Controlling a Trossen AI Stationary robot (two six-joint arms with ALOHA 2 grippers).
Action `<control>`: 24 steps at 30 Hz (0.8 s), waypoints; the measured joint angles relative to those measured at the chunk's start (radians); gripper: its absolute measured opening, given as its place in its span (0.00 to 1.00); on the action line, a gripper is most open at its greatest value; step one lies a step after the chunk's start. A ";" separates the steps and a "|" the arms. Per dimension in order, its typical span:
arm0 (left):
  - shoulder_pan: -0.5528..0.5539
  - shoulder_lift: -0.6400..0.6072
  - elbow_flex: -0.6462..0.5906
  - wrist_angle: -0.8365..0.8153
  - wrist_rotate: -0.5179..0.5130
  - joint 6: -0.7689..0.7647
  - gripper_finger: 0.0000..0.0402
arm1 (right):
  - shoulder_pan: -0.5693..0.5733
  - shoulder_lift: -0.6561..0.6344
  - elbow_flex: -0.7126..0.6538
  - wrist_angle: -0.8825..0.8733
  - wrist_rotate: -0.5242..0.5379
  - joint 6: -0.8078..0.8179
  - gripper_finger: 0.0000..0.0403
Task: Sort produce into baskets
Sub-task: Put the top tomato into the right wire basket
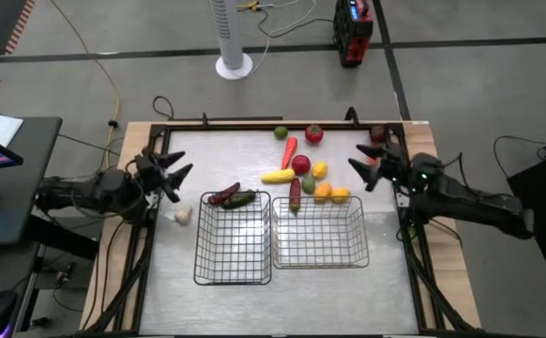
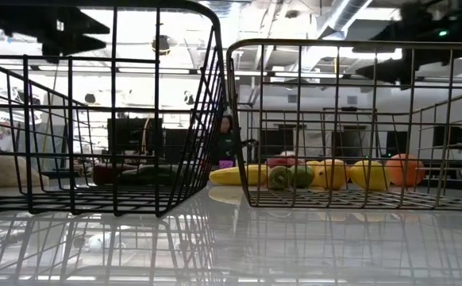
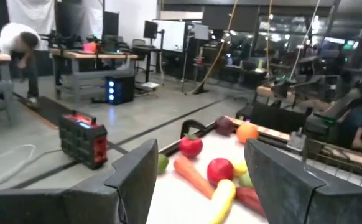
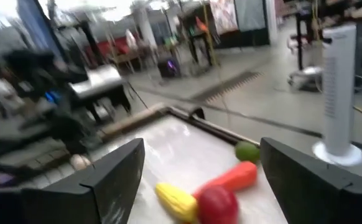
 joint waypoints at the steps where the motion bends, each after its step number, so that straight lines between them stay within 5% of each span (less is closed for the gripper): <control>1: 0.016 0.027 0.016 -0.008 0.007 0.011 0.56 | -0.020 0.047 0.019 -0.001 -0.015 -0.014 0.85; 12: 0.193 0.297 0.110 -0.008 0.147 0.138 0.49 | -0.243 0.534 0.319 -0.174 -0.124 -0.220 0.85; 24: 0.310 0.323 0.110 0.002 0.266 0.108 0.48 | -0.385 0.991 0.633 -0.336 -0.173 -0.396 0.96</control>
